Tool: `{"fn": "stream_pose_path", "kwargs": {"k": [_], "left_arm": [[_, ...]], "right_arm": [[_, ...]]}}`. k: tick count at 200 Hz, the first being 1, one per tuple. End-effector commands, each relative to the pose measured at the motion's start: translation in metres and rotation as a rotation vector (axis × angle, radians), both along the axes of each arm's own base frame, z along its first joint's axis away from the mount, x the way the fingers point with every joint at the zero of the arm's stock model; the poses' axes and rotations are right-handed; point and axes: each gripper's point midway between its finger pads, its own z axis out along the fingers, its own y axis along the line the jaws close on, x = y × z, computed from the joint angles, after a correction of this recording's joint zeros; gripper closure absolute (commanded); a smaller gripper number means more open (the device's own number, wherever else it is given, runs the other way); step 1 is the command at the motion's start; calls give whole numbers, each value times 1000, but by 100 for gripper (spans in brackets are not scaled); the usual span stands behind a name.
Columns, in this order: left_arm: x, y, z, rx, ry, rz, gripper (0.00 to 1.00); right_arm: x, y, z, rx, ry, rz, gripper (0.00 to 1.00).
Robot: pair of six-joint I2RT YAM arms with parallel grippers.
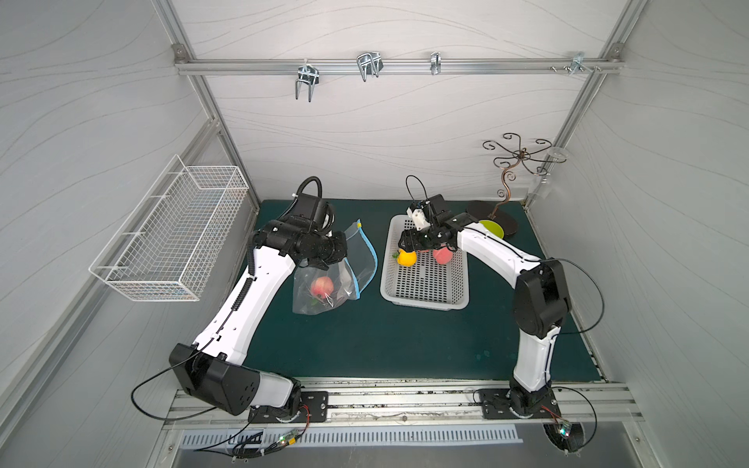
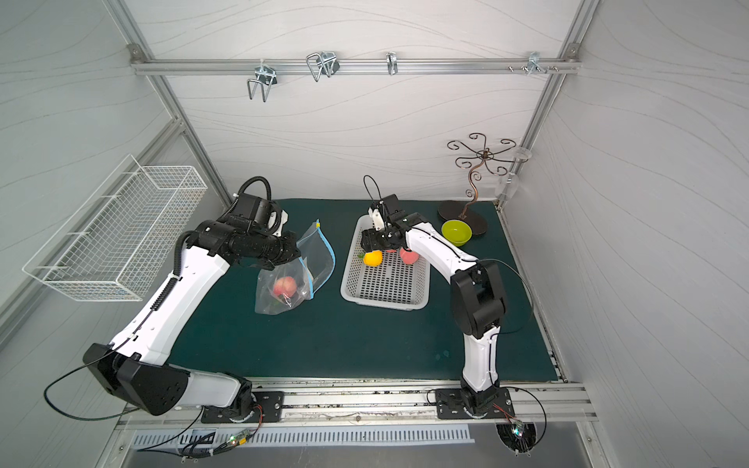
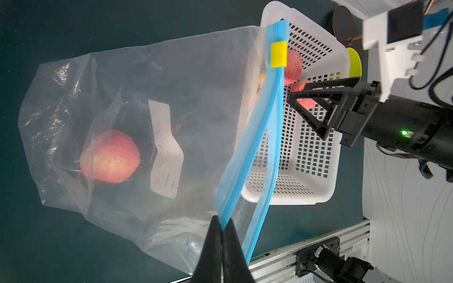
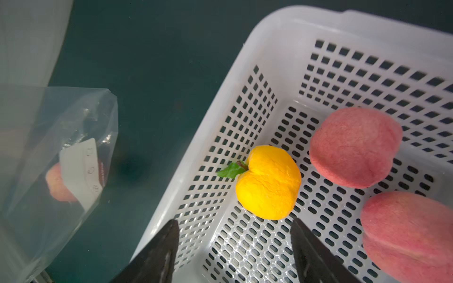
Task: Place the peach in a zip-top bag and seal the zipper
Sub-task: Pick up the peach from the basket.
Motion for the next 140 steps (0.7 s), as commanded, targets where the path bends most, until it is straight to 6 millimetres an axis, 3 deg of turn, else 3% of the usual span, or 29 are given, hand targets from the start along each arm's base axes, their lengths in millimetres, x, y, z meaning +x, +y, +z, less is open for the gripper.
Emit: {"fn": "stream_pose_path", "kwargs": {"k": [1,83,140], "left_arm": [[4,-1,14,-2,-56,-4,100],[5,-1,12,0,-54,-7,100],[5,-1,11,1,-52,-8,100]], "right_arm": [[0,-5,-13,-36,50,-8,25],[9,-6,-58,-39,151,-21,21],[16,-1,-82,-36,197,-30,24]]}}
